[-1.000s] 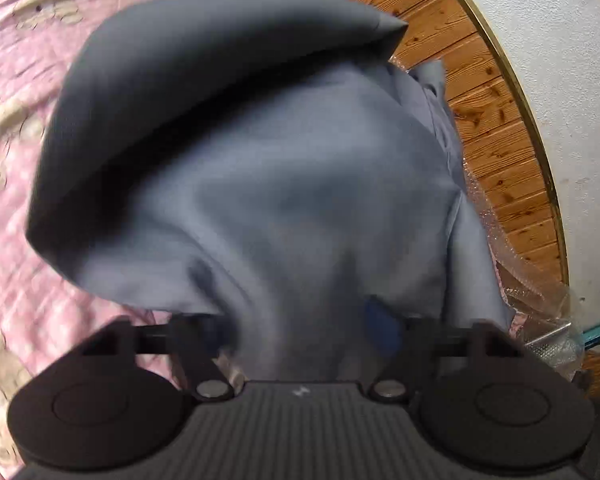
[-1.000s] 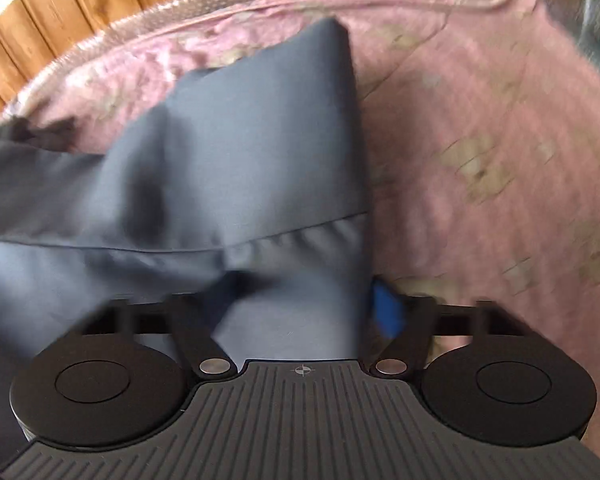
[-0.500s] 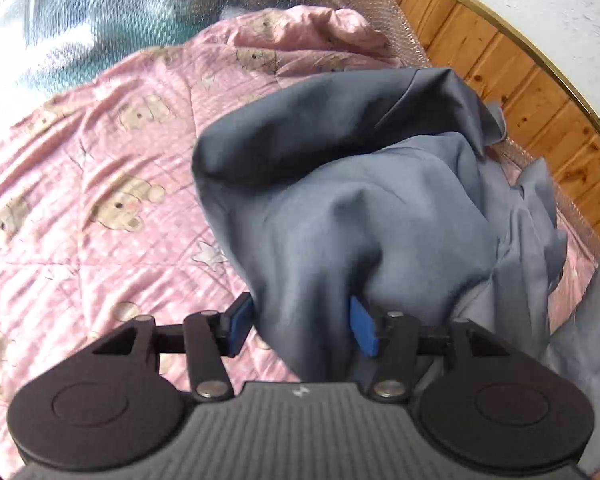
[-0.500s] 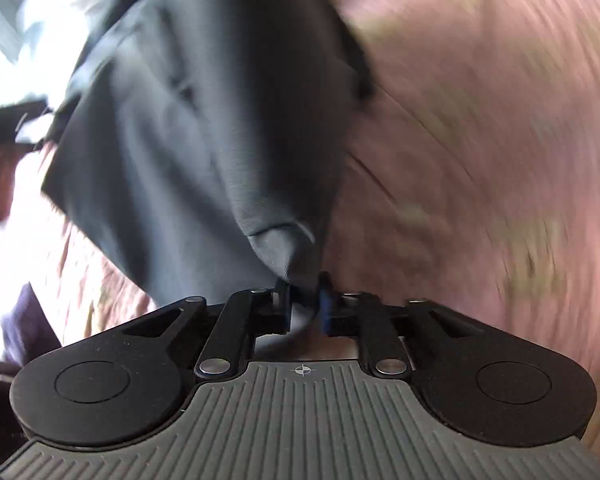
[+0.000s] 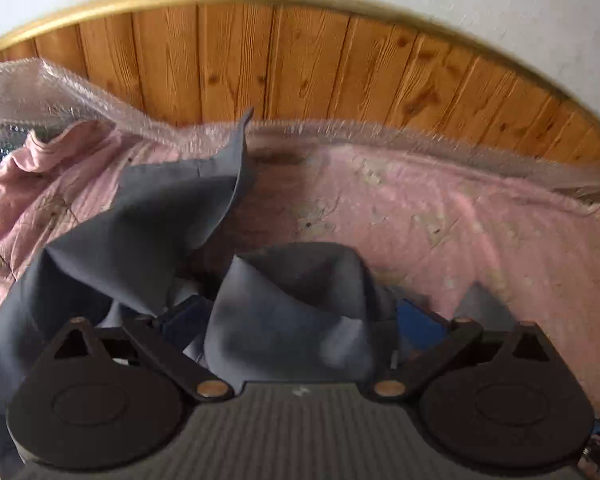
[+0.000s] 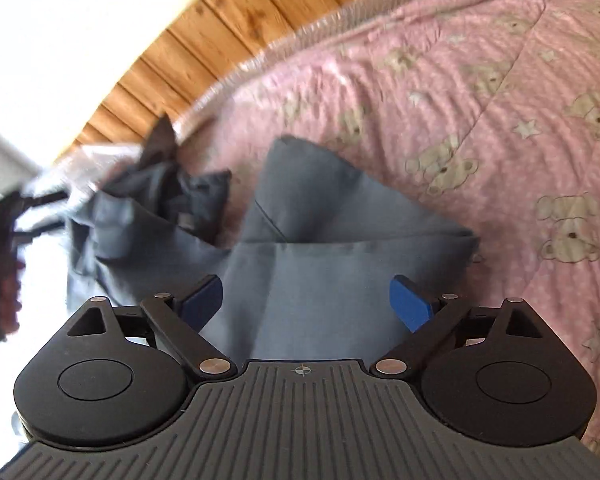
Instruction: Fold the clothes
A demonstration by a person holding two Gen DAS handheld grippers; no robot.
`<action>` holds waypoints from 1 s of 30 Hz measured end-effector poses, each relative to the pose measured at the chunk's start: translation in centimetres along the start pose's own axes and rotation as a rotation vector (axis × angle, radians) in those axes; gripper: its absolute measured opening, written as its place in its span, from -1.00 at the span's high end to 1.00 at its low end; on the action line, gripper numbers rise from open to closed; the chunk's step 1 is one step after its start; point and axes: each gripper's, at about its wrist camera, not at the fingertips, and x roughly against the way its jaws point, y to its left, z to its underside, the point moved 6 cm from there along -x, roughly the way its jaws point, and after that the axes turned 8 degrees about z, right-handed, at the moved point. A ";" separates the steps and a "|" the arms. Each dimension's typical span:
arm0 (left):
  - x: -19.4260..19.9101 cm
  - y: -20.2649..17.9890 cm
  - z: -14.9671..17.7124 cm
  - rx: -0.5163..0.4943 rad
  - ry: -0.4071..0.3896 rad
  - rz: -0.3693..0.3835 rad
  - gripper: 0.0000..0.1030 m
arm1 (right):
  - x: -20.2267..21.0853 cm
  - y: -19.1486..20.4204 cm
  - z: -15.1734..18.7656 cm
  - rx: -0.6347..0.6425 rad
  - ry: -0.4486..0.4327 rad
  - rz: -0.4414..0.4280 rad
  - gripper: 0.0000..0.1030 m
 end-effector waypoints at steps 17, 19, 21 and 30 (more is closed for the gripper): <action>30.6 -16.3 -8.1 -0.140 -0.670 0.846 0.94 | 5.0 -8.8 1.9 -0.272 -0.153 0.151 -0.53; 31.2 -12.4 -6.0 -0.060 -0.699 0.761 0.91 | 6.3 -9.1 0.9 -0.283 -0.185 0.153 -0.56; 27.1 -7.9 -1.9 0.051 -0.613 0.630 0.82 | 7.4 -9.2 0.3 -0.283 -0.204 0.147 -0.58; 9.6 2.3 23.0 0.278 -0.038 0.237 0.14 | 7.9 -8.8 5.3 -0.244 -0.073 0.235 -0.66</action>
